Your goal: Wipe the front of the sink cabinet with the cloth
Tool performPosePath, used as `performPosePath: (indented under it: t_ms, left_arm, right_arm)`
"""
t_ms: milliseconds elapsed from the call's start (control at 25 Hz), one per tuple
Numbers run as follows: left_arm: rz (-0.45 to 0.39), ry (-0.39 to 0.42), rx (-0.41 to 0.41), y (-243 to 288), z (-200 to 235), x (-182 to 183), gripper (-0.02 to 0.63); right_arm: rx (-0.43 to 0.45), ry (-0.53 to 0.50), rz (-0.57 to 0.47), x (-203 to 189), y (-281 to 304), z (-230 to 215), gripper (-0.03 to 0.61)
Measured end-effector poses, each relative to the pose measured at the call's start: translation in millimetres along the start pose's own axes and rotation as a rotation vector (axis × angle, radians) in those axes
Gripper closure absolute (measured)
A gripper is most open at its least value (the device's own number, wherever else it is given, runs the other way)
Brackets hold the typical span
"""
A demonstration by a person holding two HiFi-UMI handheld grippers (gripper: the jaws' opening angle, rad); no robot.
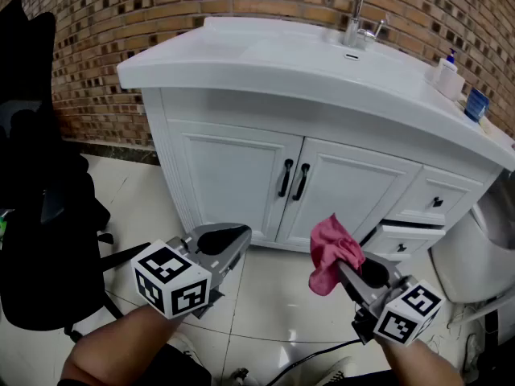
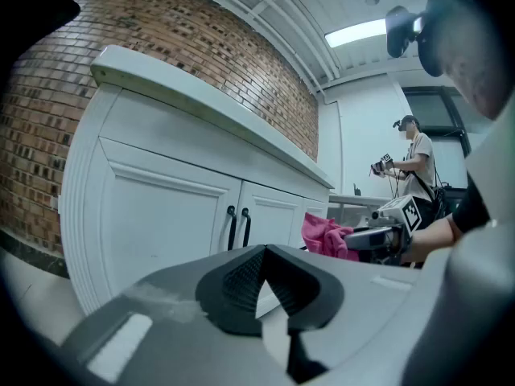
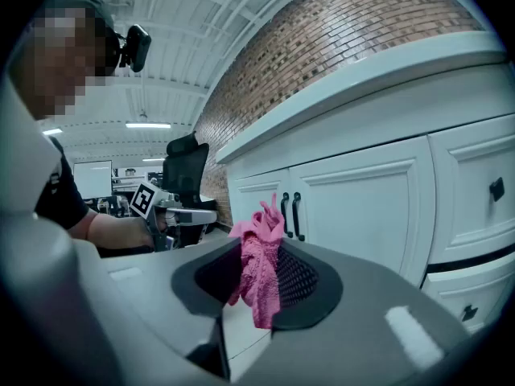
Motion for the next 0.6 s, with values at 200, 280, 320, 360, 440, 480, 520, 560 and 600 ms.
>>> performPosePath:
  t_ms: [200, 280, 320, 360, 440, 480, 520, 560, 600]
  left_arm:
    - [0.039, -0.013, 0.04, 21, 27, -13, 0.607]
    - [0.052, -0.019, 0.043, 28, 33, -18, 0.607]
    - [0.056, -0.017, 0.042, 31, 34, -20, 0.607]
    - [0.059, -0.015, 0.041, 33, 35, -21, 0.607]
    - [0.065, -0.01, 0.038, 38, 35, -24, 0.607]
    - [0.069, -0.01, 0.036, 39, 35, -25, 0.607]
    - [0.073, -0.009, 0.034, 39, 35, -26, 0.607]
    - [0.075, -0.007, 0.03, 39, 34, -26, 0.607]
    - [0.076, -0.006, 0.026, 39, 33, -27, 0.607]
  right_arm:
    - [-0.048, -0.049, 0.008, 0, 26, -24, 0.474]
    - [-0.063, -0.061, 0.02, -3, 36, -33, 0.474]
    - [-0.07, -0.063, 0.027, -4, 40, -37, 0.474]
    - [-0.076, -0.064, 0.032, -5, 43, -42, 0.474]
    - [-0.085, -0.064, 0.041, -7, 47, -48, 0.474]
    - [-0.087, -0.066, 0.045, -8, 48, -49, 0.474]
    - [-0.088, -0.073, 0.05, -9, 49, -50, 0.474]
    - [-0.089, -0.087, 0.058, -11, 49, -49, 0.474]
    - [-0.095, -0.112, 0.067, -13, 49, -49, 0.474]
Point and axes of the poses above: the fingertips, and each gripper's own axes: y forward along the fingers, z to its left, x out of its top, the point moved 4 cm from there along -y, backward along the fingers, and after that the axes turned 4 degrees about y, right-handed, at the moved point
